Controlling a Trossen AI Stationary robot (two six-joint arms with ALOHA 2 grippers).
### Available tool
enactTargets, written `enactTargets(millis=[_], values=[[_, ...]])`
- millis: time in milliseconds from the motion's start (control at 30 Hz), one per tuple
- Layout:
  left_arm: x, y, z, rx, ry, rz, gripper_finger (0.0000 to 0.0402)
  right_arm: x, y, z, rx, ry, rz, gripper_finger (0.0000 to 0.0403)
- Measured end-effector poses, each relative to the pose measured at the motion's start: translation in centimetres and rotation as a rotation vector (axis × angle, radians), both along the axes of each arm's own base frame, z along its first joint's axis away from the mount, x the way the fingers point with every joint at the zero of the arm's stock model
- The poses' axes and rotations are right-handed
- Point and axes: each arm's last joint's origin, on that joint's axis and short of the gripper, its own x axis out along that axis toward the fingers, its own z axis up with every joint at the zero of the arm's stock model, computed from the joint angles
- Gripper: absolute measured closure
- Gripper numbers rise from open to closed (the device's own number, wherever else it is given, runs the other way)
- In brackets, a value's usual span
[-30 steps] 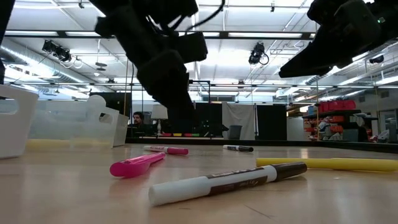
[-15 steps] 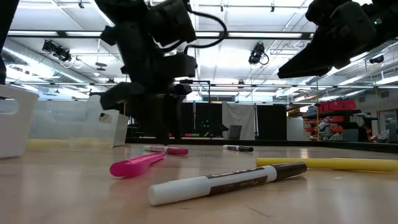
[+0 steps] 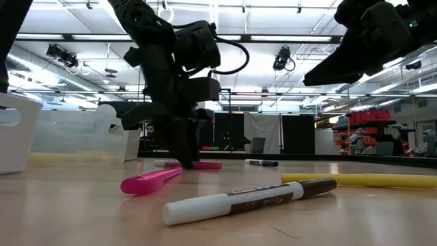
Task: Pick & Place Markers
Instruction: Put the pink marker into the white bin
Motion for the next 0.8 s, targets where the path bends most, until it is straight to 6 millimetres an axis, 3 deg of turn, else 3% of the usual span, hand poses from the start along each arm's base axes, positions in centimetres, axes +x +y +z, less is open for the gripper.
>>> enactTargets(millis=[167,300,400,633,800], values=[[0.2,0.5,0.0,-0.004,-0.025,0.027,0.0369,0.0,0.0,-0.1,-0.005,0.004,0.001,0.0264],[1.0,0.6,0.4,-0.009,-0.121,0.1,0.0371,0.0,0.0,0.0,-0.003,0.0,0.001,0.0264],[1.4,-0.4,1.3,0.039,-0.166,0.148,0.0371,0.0,0.0,0.0,0.001,-0.001,-0.001,0.0264],[1.7,-6.2,9.1,0.056,-0.284,0.154,0.0371,0.0,0.0,0.0,0.001,-0.003,-0.001,0.0264],[-0.7,-11.0,14.7,0.021,-0.251,0.182,0.0371,0.1,0.0,0.0,0.003,-0.006,-0.001,0.0264]])
